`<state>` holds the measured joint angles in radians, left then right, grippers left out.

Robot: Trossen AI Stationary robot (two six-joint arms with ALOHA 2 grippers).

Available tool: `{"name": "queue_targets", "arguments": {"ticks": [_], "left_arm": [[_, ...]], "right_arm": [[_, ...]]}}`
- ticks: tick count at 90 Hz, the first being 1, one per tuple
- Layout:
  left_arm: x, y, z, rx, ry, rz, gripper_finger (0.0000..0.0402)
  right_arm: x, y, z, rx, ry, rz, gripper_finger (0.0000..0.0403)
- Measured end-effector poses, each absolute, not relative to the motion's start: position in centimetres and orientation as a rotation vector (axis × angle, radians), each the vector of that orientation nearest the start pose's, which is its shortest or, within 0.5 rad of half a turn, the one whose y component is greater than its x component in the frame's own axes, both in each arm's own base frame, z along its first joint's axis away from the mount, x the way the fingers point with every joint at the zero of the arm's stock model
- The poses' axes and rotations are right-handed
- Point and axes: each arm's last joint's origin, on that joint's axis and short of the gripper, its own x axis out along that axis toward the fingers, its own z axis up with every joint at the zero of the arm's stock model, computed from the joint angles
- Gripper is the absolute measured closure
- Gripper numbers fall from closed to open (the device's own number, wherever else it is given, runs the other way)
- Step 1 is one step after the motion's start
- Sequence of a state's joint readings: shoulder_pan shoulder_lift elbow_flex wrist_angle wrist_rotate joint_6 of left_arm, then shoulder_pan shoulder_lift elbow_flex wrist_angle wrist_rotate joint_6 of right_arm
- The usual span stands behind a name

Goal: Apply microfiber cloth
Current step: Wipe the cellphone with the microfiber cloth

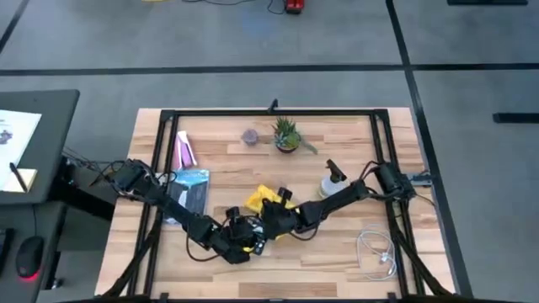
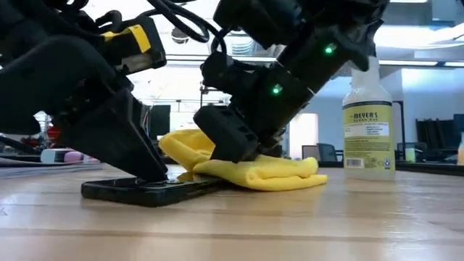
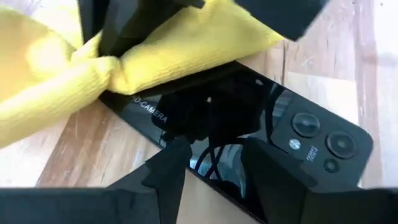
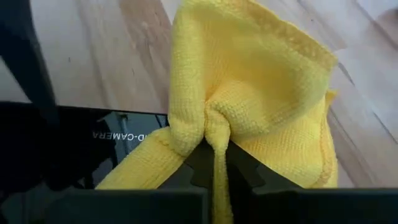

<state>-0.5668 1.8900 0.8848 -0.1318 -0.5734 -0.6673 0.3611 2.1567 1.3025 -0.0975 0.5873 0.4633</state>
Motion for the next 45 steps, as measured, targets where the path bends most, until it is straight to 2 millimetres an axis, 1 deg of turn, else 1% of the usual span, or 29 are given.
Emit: {"name": "queue_targets", "arguments": {"ticks": [12, 19, 24, 34, 45], "left_arm": [[28.1, -16.0, 9.6, -0.007, 0.885, 0.321, 0.0247], [28.1, -16.0, 9.6, -0.006, 0.883, 0.324, 0.0247], [28.2, -15.9, 9.6, -0.001, 0.881, 0.33, 0.0247], [28.2, -15.7, 9.6, 0.007, 0.876, 0.35, 0.0247], [28.2, -15.6, 9.5, 0.007, 0.875, 0.356, 0.0247]], "right_arm": [[40.1, 14.3, 10.8, -0.002, 0.77, -0.379, 0.0399], [40.1, 15.1, 11.6, 0.005, 0.755, -0.356, 0.0399], [40.4, 16.2, 12.7, 0.063, 0.718, -0.277, 0.0399], [39.9, 17.7, 13.6, 0.045, 0.703, -0.231, 0.0399], [40.0, 17.8, 13.8, 0.018, 0.691, -0.246, 0.0399]]}}
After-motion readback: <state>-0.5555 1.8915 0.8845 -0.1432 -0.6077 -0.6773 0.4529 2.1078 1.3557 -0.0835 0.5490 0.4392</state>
